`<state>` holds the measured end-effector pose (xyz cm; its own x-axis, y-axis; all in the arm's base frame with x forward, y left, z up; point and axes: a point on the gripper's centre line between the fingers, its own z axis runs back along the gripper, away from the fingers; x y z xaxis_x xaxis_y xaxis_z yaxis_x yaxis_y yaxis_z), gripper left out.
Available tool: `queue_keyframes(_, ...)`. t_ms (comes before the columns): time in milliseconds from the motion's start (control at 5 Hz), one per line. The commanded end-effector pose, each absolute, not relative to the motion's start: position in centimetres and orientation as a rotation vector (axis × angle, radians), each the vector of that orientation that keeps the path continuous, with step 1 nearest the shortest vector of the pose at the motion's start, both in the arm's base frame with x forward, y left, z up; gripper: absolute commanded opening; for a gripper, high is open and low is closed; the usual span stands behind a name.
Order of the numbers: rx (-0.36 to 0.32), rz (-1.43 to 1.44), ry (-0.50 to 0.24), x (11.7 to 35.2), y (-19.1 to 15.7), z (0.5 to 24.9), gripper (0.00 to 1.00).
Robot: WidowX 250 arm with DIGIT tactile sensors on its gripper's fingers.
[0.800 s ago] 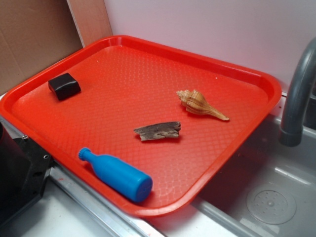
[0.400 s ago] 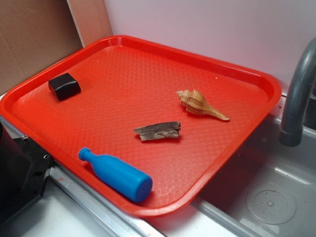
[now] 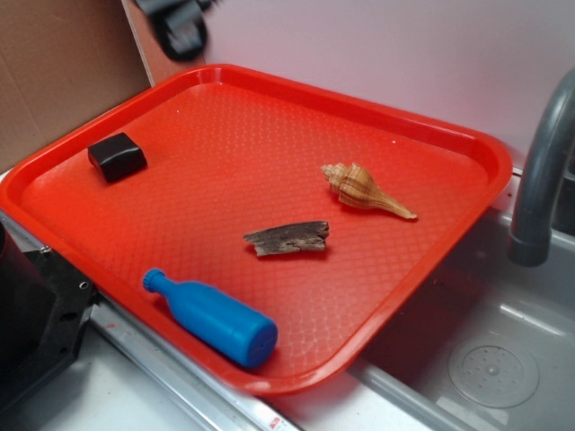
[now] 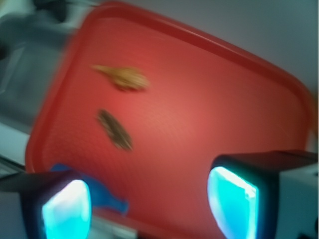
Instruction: Grab the shell.
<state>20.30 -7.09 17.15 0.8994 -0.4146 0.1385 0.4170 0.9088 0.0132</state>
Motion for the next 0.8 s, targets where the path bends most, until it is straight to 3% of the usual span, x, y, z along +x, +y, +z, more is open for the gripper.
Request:
queue_keyframes(0,-0.064,-0.539,-0.172,22.3,-9.0,15.1,1.00)
queue_keyframes(400,-0.064,-0.539,-0.172,22.3,-9.0,15.1,1.00)
queue_keyframes(600,-0.067,-0.663,-0.090,26.0,-10.8,12.7,1.00)
